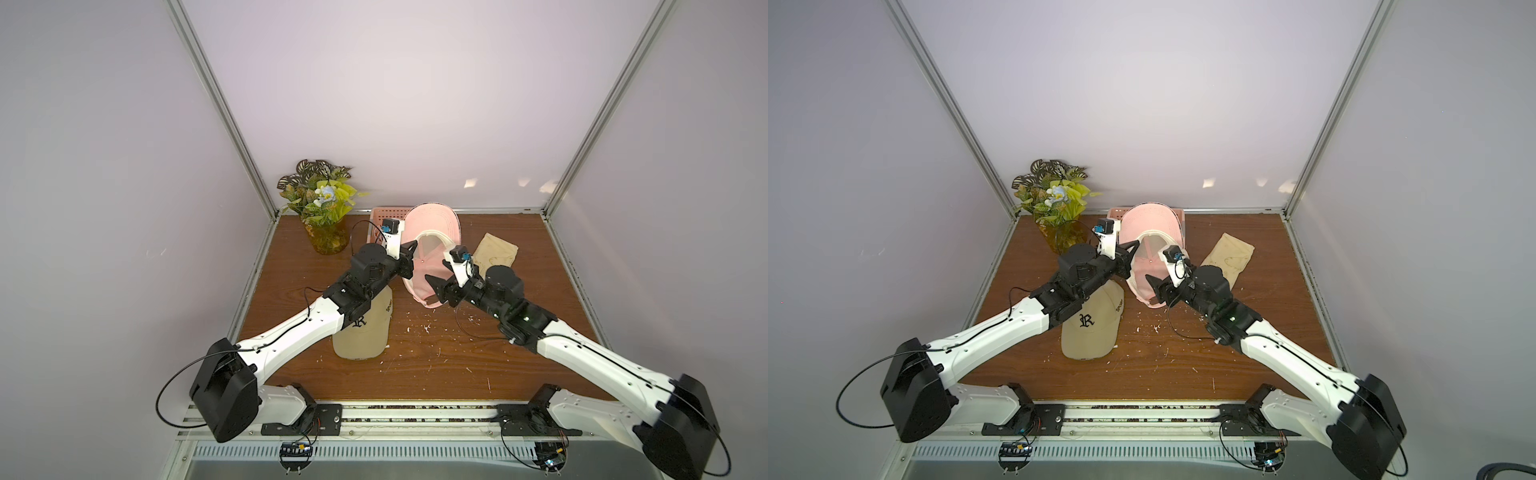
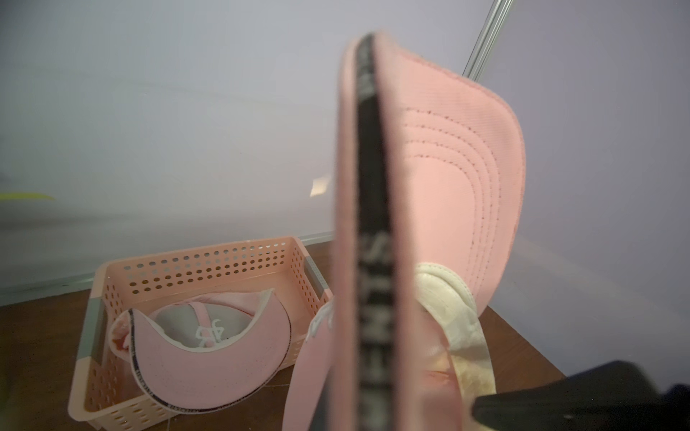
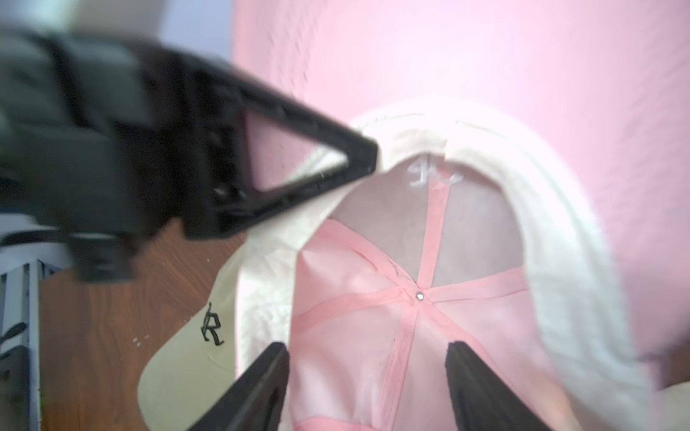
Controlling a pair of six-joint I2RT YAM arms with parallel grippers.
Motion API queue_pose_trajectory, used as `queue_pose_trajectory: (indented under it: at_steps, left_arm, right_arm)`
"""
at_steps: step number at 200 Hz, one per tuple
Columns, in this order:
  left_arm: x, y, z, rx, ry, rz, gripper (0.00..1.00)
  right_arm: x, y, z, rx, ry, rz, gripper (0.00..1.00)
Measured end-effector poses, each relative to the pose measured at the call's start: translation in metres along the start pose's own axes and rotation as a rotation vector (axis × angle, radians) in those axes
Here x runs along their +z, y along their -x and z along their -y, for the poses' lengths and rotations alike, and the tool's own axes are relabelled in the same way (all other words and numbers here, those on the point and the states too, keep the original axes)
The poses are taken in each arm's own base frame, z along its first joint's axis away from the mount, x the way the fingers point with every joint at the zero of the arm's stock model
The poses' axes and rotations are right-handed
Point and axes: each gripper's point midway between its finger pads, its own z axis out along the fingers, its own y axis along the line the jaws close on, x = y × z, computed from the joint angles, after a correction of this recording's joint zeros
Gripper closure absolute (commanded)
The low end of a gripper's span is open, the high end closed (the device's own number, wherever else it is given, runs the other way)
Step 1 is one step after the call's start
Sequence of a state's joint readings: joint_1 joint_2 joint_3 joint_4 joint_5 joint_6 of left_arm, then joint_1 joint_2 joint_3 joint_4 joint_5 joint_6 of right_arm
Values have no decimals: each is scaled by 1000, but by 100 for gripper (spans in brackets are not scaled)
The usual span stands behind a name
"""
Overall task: Turn the baseball cap inside out
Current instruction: Turn over the baseball cap.
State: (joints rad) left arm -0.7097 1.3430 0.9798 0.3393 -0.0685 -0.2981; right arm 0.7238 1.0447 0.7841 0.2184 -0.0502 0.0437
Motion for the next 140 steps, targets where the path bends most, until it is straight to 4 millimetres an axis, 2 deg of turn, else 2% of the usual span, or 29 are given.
queue_pose_trajectory:
  at_steps: [22, 46, 67, 98, 118, 140]
  left_arm:
    - [5, 2, -4, 54, 15, 34, 99]
    - [8, -2, -6, 113, 15, 86, 100]
    - [7, -11, -9, 167, 9, 141, 100]
    - [6, -28, -10, 246, -2, 174, 100]
    - [6, -23, -7, 278, -24, 205, 100]
    - [4, -14, 4, 310, -71, 251, 100]
  right_arm:
    - [-21, 27, 15, 56, -36, 84, 28]
    - [-30, 35, 47, 190, -86, 110, 30]
    - [-36, 34, 71, 318, -105, 113, 31]
    - [-43, 29, 91, 502, -91, 105, 33]
    - [-46, 27, 103, 614, -91, 97, 33]
    - [-47, 25, 112, 745, -80, 89, 38]
